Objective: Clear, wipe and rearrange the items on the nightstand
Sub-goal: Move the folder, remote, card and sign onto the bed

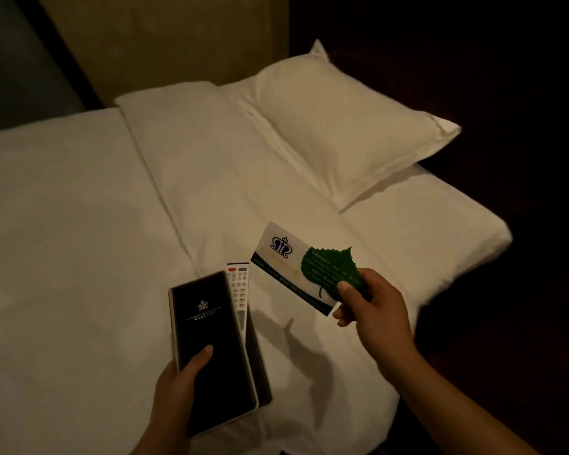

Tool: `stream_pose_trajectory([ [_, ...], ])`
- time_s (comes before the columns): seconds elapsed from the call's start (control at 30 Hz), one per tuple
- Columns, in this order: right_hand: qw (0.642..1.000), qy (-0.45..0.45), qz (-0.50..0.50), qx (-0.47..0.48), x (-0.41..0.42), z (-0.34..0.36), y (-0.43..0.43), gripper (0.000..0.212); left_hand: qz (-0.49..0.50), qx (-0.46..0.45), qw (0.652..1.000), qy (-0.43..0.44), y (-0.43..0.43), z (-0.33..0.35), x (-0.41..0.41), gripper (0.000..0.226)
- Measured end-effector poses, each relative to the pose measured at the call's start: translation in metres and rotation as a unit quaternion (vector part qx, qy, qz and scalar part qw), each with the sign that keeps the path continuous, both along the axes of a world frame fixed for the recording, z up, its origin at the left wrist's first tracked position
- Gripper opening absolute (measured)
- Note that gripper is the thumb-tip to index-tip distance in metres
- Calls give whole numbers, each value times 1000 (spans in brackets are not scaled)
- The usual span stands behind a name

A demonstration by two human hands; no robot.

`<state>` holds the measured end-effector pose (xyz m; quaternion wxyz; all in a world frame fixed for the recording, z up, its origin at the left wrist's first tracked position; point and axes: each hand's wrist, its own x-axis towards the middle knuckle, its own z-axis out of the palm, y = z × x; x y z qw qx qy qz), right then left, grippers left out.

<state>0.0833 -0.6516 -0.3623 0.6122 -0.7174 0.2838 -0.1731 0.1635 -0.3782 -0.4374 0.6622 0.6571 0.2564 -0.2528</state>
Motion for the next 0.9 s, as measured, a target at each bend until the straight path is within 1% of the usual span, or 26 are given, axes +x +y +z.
stream_pose_trajectory([
  [0.23, 994, 39, 97, -23, 92, -12, 100, 16, 105, 2, 994, 11, 113, -7, 50, 44],
  [0.43, 986, 60, 149, -37, 163, -28, 166, 16, 141, 5, 990, 4, 183, -16, 94, 44],
  [0.57, 981, 76, 170, -46, 205, -49, 202, 14, 161, 14, 987, 1, 218, -30, 125, 47],
  [0.67, 980, 87, 177, -42, 235, -64, 224, 12, 166, 39, 985, -20, 238, -42, 145, 48],
  [0.77, 977, 101, 181, -42, 266, -79, 238, 12, 169, 68, 982, -46, 253, -52, 168, 50],
  [0.9, 972, 122, 195, -53, 300, -101, 245, 12, 173, 89, 979, -55, 266, -68, 201, 53],
])
